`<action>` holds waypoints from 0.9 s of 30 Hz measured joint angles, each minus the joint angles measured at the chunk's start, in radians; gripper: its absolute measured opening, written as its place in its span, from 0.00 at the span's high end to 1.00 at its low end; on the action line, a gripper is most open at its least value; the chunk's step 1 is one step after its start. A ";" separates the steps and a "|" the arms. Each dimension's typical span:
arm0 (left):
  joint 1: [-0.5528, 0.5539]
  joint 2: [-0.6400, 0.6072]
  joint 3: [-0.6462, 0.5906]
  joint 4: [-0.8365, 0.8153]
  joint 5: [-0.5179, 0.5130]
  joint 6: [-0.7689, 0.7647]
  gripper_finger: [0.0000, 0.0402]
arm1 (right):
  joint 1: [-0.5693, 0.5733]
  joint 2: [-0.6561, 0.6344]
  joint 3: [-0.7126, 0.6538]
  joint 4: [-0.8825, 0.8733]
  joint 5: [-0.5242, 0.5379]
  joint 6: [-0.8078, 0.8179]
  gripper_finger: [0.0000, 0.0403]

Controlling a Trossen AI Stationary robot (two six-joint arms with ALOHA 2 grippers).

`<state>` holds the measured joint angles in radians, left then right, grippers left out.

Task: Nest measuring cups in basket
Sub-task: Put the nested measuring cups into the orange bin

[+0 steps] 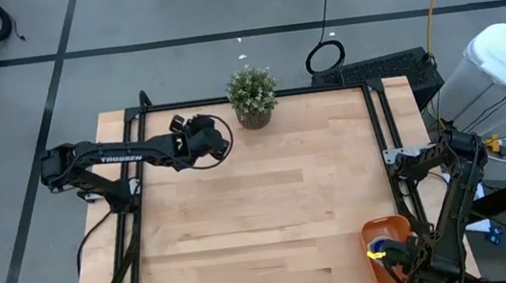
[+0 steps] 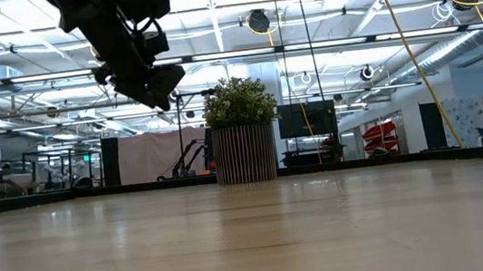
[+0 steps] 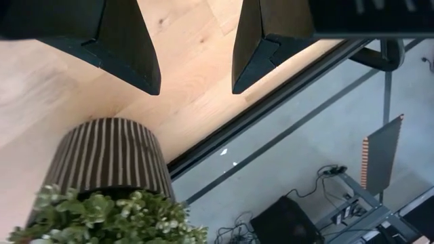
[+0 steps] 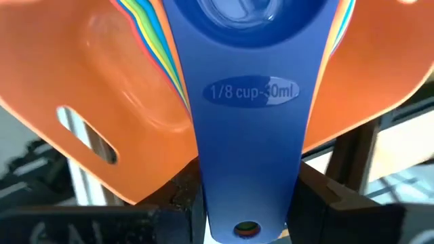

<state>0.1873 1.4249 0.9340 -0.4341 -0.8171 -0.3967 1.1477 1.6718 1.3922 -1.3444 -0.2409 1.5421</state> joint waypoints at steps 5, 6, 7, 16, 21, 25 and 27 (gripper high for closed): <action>-0.023 0.000 0.000 0.000 0.000 -0.002 0.54 | 0.000 0.000 -0.036 0.011 -0.056 -0.075 0.69; -0.027 0.000 0.000 0.000 0.000 -0.004 0.54 | 0.000 0.000 -0.049 0.025 -0.069 -0.083 0.69; -0.029 0.000 0.000 0.000 0.000 -0.006 0.54 | 0.000 0.000 -0.061 0.043 -0.076 -0.091 0.69; -0.038 0.000 0.000 -0.001 0.000 -0.006 0.54 | 0.000 0.000 -0.130 0.101 -0.078 -0.165 0.69; -0.038 0.000 0.000 -0.001 0.000 -0.006 0.54 | -0.002 -0.002 -0.149 0.122 -0.110 -0.048 0.69; -0.038 0.000 0.000 0.000 0.000 -0.007 0.54 | -0.003 -0.002 -0.151 0.152 -0.114 0.079 0.69; -0.038 0.000 0.000 0.000 0.000 -0.007 0.54 | -0.003 -0.002 -0.151 0.176 -0.124 0.139 0.69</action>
<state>0.1493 1.4248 0.9340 -0.4340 -0.8173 -0.4039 1.1446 1.6695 1.2415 -1.1687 -0.3649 1.6812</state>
